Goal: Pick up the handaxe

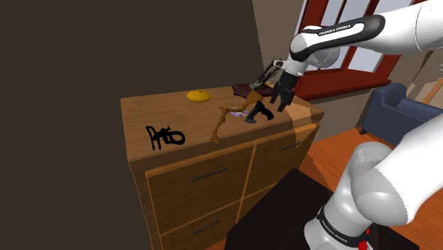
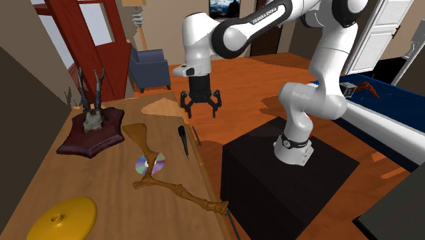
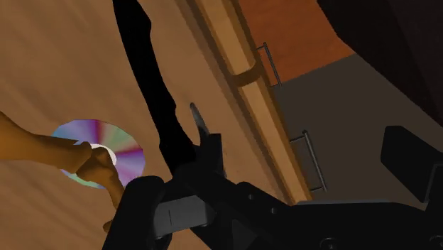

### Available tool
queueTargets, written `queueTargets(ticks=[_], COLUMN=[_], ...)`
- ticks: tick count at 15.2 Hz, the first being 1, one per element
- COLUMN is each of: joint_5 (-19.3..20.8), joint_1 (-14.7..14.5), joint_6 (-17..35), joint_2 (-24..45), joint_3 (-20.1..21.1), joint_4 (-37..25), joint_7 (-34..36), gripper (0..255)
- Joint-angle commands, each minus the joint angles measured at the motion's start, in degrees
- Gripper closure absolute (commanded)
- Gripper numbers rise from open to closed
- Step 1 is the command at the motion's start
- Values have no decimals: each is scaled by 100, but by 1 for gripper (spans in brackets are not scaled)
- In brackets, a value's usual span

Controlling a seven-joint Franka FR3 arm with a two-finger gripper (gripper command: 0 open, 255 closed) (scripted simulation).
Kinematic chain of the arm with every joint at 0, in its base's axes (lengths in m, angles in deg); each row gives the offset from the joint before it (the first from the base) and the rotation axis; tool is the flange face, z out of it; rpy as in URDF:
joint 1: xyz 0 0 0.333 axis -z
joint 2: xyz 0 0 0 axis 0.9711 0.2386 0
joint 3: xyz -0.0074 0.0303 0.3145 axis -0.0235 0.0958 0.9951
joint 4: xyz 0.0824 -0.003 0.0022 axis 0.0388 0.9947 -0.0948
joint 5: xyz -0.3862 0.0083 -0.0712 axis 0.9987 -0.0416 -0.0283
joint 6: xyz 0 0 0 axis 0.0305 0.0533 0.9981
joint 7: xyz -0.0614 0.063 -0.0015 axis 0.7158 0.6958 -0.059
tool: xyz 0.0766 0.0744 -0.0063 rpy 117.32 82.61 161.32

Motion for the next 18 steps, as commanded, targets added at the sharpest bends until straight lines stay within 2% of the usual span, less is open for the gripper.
queueTargets(ticks=[1,4,6,8,14,16,17,18], joint_5=[-337,-1260,-2133,-2253,-2637,-2635,-2625,-2623], joint_1=[-330,-852,-995,-875,-786,-782,-785,-790], joint_6=[51,-39,-299,-270,77,78,85,93], joint_2=[464,1510,2419,2541,2888,2887,2874,2869], joint_3=[-461,-1217,-1587,-1493,-1441,-1437,-1439,-1437], joint_4=[-341,-1036,-1586,-1591,-1339,-1338,-1326,-1317], joint_7=[-949,-2503,-3648,-3789,-4153,-4152,-4147,-4142], gripper=[0,0,0,0,0,0,255,255])
